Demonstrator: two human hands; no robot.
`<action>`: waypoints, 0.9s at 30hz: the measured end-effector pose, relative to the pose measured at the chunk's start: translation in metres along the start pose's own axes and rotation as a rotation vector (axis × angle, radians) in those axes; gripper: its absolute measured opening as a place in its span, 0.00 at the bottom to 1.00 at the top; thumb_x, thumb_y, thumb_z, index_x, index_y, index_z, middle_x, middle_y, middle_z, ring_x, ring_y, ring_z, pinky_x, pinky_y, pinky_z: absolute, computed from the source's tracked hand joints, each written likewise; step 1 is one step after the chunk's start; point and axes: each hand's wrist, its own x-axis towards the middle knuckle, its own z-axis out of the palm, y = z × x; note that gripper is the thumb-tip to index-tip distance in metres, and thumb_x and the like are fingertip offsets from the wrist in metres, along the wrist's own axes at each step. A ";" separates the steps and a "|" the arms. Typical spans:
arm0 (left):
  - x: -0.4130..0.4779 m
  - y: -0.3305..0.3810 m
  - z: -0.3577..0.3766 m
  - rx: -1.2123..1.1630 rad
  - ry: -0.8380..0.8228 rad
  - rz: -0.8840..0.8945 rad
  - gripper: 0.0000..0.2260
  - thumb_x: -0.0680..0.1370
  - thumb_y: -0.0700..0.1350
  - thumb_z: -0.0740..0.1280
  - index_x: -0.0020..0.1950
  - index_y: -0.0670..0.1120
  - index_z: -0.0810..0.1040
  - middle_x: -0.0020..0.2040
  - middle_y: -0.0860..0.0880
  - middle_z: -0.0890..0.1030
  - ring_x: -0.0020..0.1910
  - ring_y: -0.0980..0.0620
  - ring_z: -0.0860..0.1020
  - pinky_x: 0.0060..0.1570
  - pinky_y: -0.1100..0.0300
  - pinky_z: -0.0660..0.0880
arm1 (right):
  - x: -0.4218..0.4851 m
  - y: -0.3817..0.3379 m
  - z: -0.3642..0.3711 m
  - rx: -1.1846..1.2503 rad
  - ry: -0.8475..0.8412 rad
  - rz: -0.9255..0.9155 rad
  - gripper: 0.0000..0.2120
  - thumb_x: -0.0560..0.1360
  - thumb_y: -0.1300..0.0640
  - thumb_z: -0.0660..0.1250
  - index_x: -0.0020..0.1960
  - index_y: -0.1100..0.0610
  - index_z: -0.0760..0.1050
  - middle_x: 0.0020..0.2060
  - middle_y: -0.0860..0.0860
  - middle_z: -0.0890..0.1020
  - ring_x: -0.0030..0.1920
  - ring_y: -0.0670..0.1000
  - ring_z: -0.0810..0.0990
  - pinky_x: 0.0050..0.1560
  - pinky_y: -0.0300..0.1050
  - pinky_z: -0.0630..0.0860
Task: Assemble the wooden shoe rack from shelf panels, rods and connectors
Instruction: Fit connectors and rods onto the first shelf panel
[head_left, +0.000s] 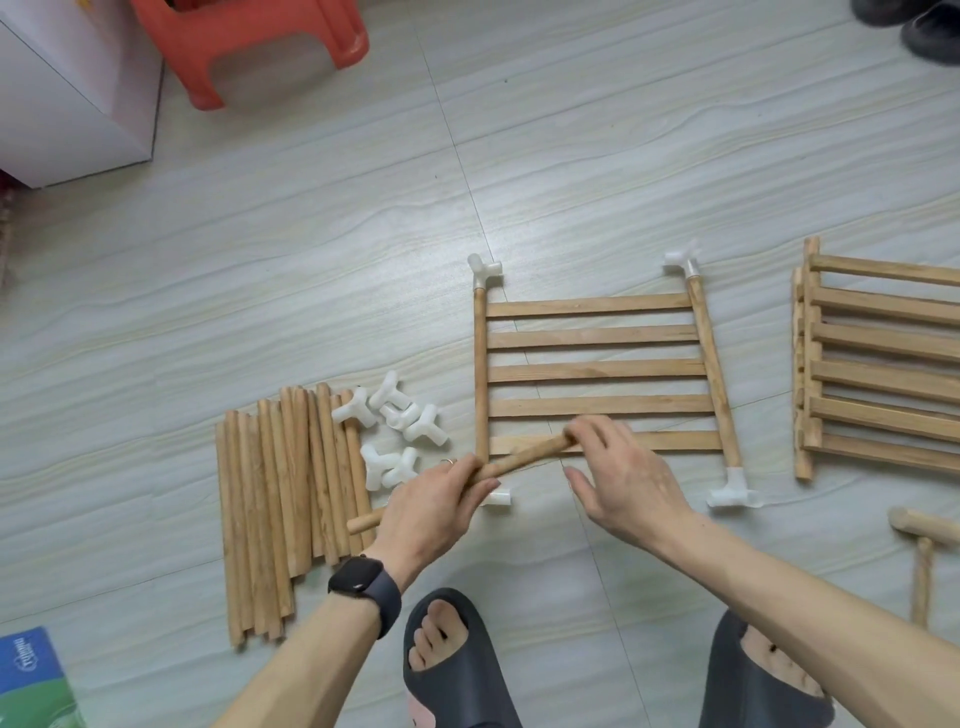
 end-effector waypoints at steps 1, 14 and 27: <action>0.002 -0.003 0.001 -0.073 0.031 -0.051 0.13 0.82 0.63 0.55 0.55 0.56 0.71 0.42 0.56 0.77 0.39 0.54 0.76 0.37 0.53 0.74 | 0.005 0.004 -0.001 0.010 0.012 0.043 0.23 0.77 0.53 0.70 0.69 0.56 0.70 0.65 0.51 0.74 0.59 0.54 0.75 0.47 0.52 0.80; 0.035 -0.012 0.019 -0.319 -0.055 -0.633 0.11 0.84 0.47 0.59 0.61 0.41 0.65 0.54 0.40 0.80 0.51 0.38 0.78 0.44 0.53 0.69 | -0.011 0.050 0.027 -0.238 -0.490 0.148 0.40 0.80 0.46 0.60 0.83 0.51 0.41 0.83 0.49 0.41 0.82 0.53 0.43 0.80 0.54 0.54; 0.031 -0.011 0.029 -0.139 0.042 -0.546 0.17 0.81 0.45 0.63 0.66 0.46 0.61 0.52 0.43 0.77 0.49 0.38 0.79 0.39 0.51 0.70 | -0.008 0.045 0.021 -0.253 -0.569 0.160 0.40 0.81 0.48 0.59 0.83 0.52 0.37 0.82 0.49 0.36 0.82 0.52 0.39 0.79 0.55 0.57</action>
